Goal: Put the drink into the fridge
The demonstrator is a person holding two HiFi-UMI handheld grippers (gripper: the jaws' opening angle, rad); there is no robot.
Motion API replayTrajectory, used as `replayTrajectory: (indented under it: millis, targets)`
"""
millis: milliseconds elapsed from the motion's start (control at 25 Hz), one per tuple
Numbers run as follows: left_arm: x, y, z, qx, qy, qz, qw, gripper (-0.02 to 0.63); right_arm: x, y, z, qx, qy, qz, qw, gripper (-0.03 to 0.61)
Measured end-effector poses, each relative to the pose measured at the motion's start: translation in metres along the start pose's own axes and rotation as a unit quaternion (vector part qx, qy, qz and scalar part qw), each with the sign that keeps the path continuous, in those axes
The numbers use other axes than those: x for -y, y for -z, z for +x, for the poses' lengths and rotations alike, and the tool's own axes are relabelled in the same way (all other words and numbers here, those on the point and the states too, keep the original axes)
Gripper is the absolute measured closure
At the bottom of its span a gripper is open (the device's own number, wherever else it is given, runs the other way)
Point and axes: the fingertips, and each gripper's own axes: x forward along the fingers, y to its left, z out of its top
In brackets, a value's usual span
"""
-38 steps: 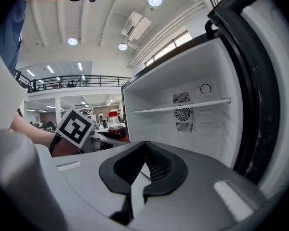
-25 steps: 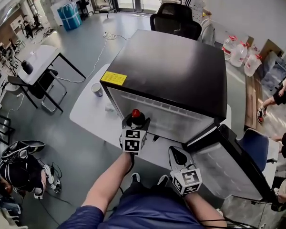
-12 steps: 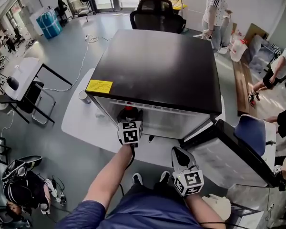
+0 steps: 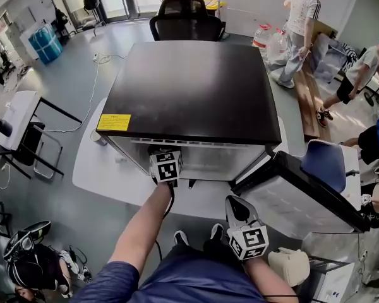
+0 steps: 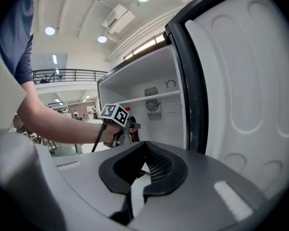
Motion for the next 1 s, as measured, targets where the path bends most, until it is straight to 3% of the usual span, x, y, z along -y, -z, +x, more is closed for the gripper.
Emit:
replayTrajectory:
  millis: [1000]
  targets:
    - [0.000,-0.008,0.021,0.011,0.001,0.036,0.9993,0.296,-0.008,0.020,-0.003,-0.019,0.000,0.008,1.000,0.572]
